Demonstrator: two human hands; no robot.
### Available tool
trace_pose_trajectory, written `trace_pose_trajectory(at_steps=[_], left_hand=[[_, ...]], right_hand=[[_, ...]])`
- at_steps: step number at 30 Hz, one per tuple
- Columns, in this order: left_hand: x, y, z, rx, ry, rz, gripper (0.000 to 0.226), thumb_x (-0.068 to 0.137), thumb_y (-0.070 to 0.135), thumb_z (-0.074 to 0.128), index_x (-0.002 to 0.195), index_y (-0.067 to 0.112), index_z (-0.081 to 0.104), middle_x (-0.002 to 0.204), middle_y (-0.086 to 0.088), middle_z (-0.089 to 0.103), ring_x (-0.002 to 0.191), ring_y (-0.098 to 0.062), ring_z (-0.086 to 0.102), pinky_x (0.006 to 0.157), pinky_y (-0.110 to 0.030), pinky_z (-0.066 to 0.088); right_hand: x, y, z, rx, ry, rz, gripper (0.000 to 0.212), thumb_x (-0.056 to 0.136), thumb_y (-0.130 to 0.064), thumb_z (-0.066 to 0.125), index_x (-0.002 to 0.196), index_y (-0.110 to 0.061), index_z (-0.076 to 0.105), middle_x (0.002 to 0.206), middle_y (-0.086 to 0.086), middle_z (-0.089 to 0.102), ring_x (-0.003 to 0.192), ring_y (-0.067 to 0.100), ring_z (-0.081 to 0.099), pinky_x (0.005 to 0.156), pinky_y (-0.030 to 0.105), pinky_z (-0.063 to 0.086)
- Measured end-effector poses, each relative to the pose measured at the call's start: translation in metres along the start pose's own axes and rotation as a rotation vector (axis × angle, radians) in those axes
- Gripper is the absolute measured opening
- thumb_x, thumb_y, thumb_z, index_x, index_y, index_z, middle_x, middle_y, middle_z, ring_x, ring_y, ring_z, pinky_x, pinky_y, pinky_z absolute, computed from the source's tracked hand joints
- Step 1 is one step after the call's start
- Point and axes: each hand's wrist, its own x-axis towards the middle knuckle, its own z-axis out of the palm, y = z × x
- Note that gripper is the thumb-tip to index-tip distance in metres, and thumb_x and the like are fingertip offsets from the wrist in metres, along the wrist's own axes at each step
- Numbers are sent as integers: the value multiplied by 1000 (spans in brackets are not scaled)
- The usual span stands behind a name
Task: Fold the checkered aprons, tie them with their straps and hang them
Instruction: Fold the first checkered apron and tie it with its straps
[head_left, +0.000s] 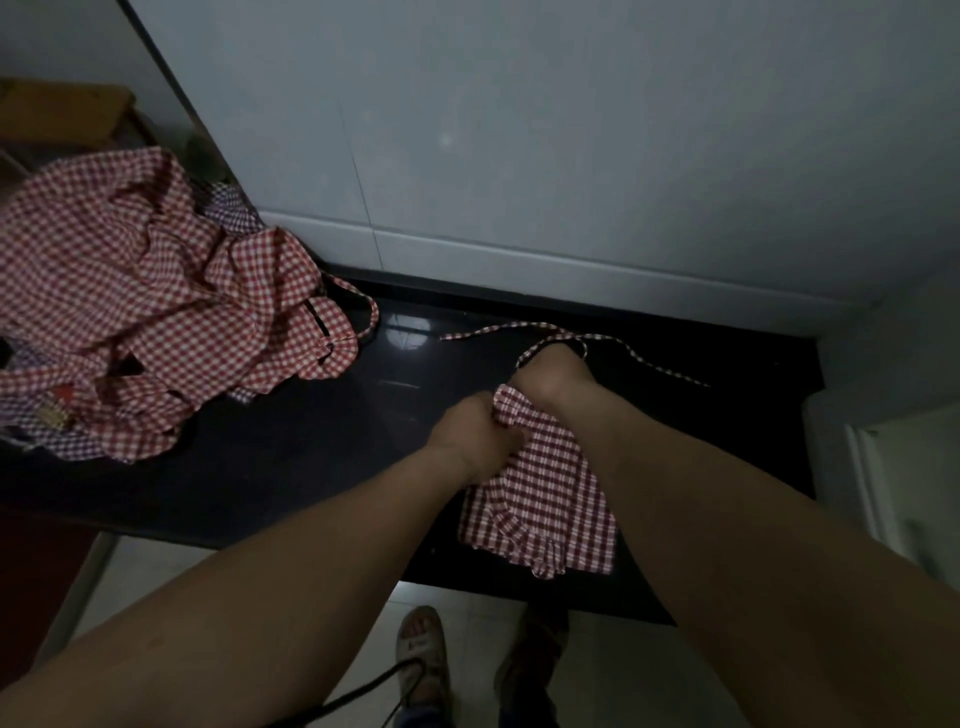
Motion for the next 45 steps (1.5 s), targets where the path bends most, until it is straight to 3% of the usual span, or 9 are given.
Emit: trace_pose_trajectory(at_steps=[4,7,12,16,24,28,34,40,45], left_hand=[[3,-13,2,-336,38,-77,30,92,30,77,118,20,67,111,0,75,98,-20,73,92,-42,61],[0,-13,4,-662,122,-166,21,97,20,73,117,16,70,107,-5,78,93,-22,77,87,-43,64],[-6,-5,11,-992,178,-199,23,99,15,66,122,16,69,112,-7,79,100,-25,77,90,-46,63],[-18,-2,11,-1147,12,-179,25,104,11,58,127,18,68,115,-6,78,109,-26,74,90,-44,60],[-35,0,-12,-1329,-282,-169,35,101,11,52,134,5,63,131,-15,71,114,-28,70,99,-45,54],[-29,-1,-18,-1240,-231,-244,35,99,9,55,133,9,63,123,-11,74,108,-26,71,88,-44,60],[-46,-20,-1,-815,-86,-436,24,99,25,68,117,9,66,97,-12,77,80,-28,74,68,-40,62],[-33,-17,-13,89,568,201,44,89,48,73,117,18,55,119,-2,54,111,-21,54,94,-42,51],[11,40,-15,573,325,344,38,96,54,58,120,25,62,122,-1,63,120,-25,55,102,-49,45]], right_hand=[[-31,5,-17,543,113,-97,24,95,-20,67,74,-10,68,64,3,64,59,16,58,63,29,46],[-89,29,-19,801,48,-100,25,102,-21,56,84,-8,69,67,4,63,51,10,51,51,25,38],[-154,76,30,1264,-78,294,29,107,-28,53,105,-10,75,80,6,75,66,15,61,65,30,45],[-135,83,40,1347,131,510,34,109,-30,50,96,-8,72,70,5,73,56,15,59,46,22,41],[-131,86,14,1549,-10,468,30,110,-28,46,127,-12,65,125,14,70,115,29,67,97,43,57],[-117,89,6,1559,-93,387,34,112,-27,42,125,-8,68,122,15,74,114,32,70,104,48,54],[-121,101,14,1061,17,445,29,108,-30,50,112,-13,73,106,10,77,97,28,74,74,36,63],[-118,113,7,963,46,385,29,108,-29,48,107,-16,74,105,9,78,97,27,75,72,36,64],[-106,119,14,885,93,386,32,105,-28,47,98,-18,76,100,7,78,97,28,73,95,51,59]])
